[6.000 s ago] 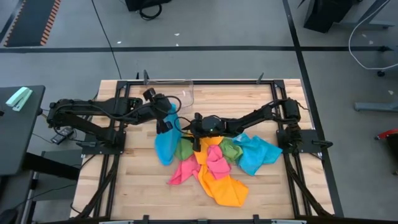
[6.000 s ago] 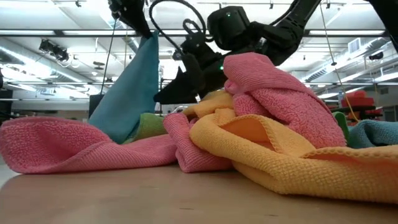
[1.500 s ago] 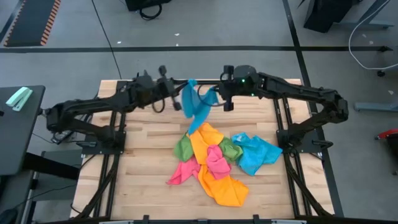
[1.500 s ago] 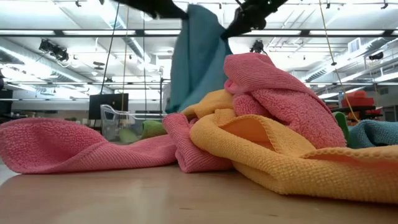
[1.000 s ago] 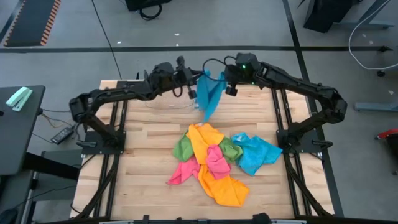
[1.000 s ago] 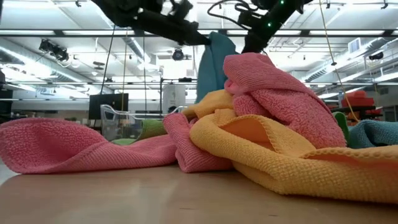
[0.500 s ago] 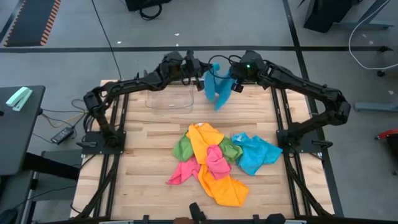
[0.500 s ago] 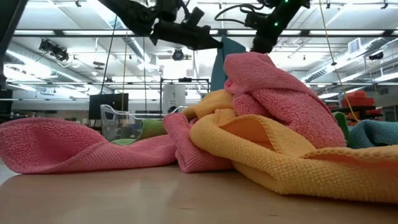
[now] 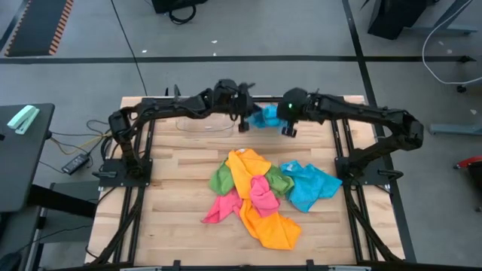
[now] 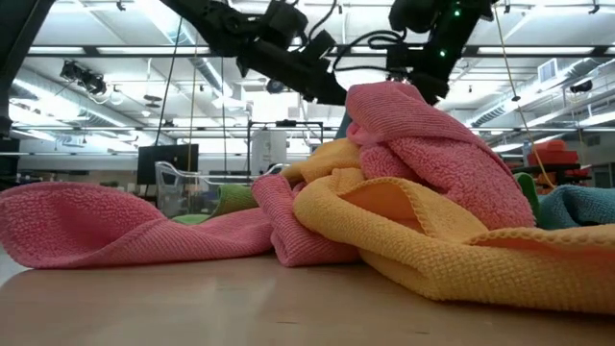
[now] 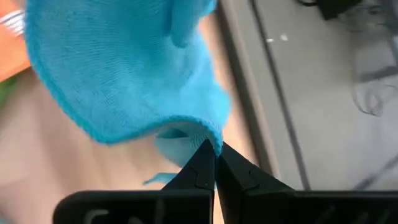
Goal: Fold microfiber towels
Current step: Fold the left blue microfiber towel
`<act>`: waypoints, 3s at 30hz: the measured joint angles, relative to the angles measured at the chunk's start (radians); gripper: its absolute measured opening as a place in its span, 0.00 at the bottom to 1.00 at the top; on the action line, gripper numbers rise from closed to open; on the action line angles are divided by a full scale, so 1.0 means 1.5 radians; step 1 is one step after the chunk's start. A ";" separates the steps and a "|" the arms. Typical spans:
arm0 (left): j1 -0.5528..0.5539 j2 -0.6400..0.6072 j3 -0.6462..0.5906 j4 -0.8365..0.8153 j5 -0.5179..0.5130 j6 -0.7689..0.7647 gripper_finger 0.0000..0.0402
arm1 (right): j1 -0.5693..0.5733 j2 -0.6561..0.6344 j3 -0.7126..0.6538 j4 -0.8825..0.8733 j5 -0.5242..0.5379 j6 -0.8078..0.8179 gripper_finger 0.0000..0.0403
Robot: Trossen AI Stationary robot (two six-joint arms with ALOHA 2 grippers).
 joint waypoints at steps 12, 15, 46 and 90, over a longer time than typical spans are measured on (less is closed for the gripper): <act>-0.085 -0.005 0.000 -0.210 -0.001 0.027 0.03 | 0.174 -0.001 -0.129 0.034 -0.166 0.049 0.02; -0.108 -0.007 0.000 -0.222 -0.001 0.027 0.03 | 0.209 0.000 -0.159 0.079 -0.172 0.075 0.02; -0.226 -0.059 0.000 -0.360 -0.153 -0.124 0.03 | 0.248 0.000 -0.119 0.282 -0.220 0.109 0.43; -0.547 -0.353 0.000 -0.801 -0.194 -0.516 0.05 | 0.398 -0.035 -0.151 0.277 -0.107 0.126 0.43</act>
